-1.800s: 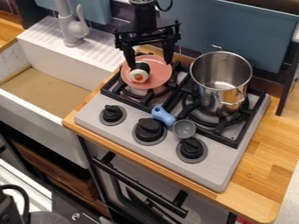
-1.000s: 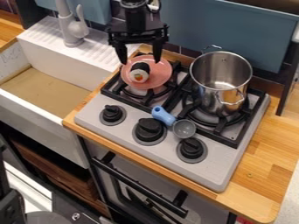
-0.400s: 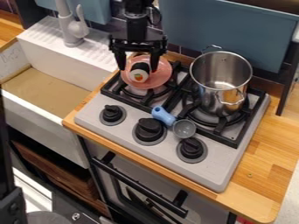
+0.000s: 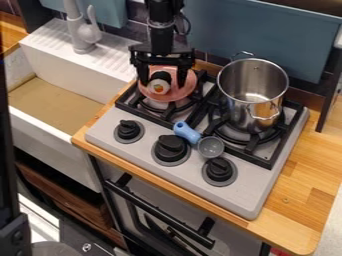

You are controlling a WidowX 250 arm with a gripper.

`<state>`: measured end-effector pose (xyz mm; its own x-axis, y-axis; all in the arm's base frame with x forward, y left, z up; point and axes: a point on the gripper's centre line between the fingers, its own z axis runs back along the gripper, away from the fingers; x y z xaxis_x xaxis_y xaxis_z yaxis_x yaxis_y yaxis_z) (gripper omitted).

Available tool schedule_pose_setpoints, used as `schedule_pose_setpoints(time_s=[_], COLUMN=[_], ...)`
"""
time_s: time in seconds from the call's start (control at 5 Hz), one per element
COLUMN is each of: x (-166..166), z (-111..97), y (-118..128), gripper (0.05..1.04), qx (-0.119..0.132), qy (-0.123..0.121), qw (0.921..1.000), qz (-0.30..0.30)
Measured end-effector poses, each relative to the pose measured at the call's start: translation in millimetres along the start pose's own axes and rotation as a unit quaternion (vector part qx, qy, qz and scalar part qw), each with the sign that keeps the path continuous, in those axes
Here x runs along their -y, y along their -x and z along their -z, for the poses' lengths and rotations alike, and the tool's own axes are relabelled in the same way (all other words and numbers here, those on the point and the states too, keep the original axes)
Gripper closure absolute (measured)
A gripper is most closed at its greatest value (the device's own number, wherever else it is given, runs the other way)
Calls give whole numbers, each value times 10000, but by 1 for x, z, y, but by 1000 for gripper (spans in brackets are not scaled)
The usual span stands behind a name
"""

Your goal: Put the black object into the silver pot

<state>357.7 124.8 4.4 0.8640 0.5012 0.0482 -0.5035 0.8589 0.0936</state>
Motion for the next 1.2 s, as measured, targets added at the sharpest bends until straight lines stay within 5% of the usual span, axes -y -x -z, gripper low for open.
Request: schedule_pose_setpoints(time_s=[0.4, 0.8, 1.2], x=[3, 1, 1], z=[7, 7, 7], y=[-2, -4, -5], gripper=[130, 567, 611], qx=[49, 145, 299], qy=[-93, -305, -351], qw=[9998, 9993, 9983], qz=[-155, -173, -363])
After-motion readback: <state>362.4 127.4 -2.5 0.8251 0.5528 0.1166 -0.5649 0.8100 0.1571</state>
